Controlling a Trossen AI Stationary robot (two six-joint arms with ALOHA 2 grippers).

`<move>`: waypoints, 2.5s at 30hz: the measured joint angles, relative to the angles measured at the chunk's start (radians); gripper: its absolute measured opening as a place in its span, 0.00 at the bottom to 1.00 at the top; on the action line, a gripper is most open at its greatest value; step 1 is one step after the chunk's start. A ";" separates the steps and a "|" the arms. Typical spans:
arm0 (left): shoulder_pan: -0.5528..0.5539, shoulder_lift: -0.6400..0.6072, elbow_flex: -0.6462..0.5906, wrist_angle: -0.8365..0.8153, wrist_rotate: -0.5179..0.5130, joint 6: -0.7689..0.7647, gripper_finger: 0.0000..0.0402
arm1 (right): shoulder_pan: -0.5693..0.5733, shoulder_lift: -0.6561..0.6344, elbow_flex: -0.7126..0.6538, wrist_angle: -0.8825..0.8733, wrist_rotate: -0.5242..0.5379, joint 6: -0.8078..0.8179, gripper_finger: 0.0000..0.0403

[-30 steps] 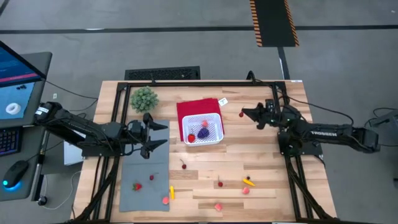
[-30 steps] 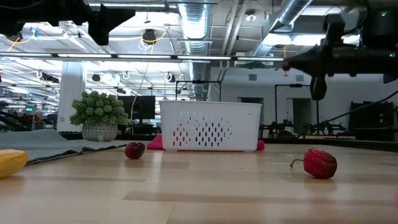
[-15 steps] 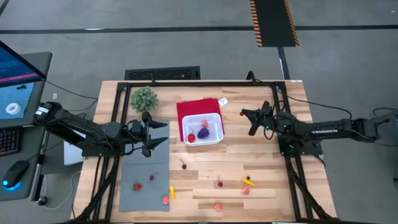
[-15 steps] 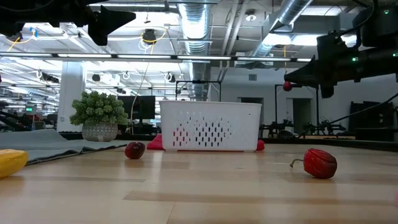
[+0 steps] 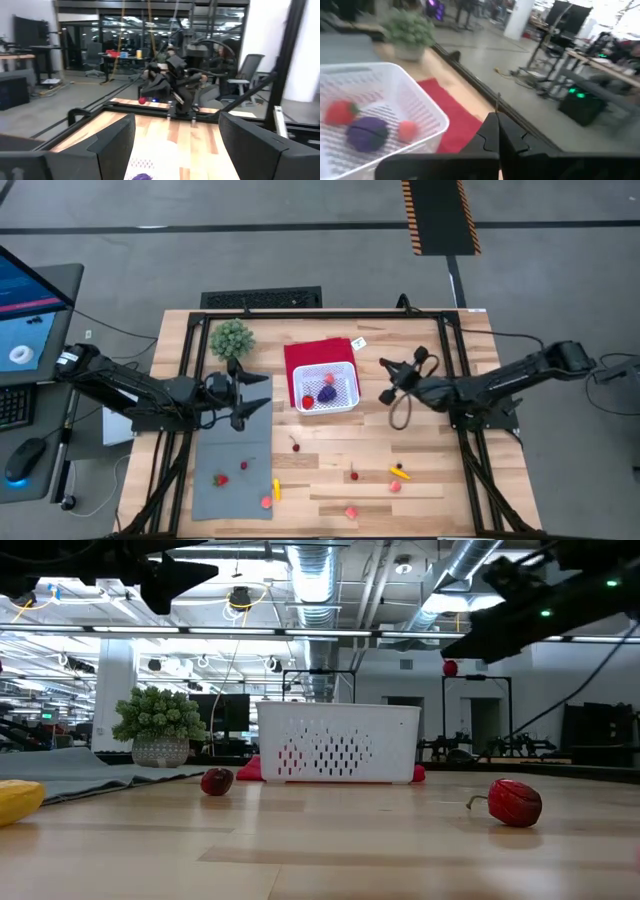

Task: Pick and placing Produce into tupperware
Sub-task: Put the red cherry into the white bin, then put the red right cherry into the white bin

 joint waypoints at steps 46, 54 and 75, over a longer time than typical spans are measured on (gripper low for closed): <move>0.000 0.000 0.000 0.008 0.001 -0.048 0.69 | -0.226 0.602 0.671 -0.385 -0.815 0.340 0.11; 0.000 0.000 0.000 -0.015 0.004 -0.079 0.69 | -0.154 0.363 0.669 -0.527 -0.770 0.299 0.10; 0.000 0.000 0.000 -0.040 0.004 -0.100 0.69 | 0.372 0.110 0.334 -0.566 -0.486 0.684 0.11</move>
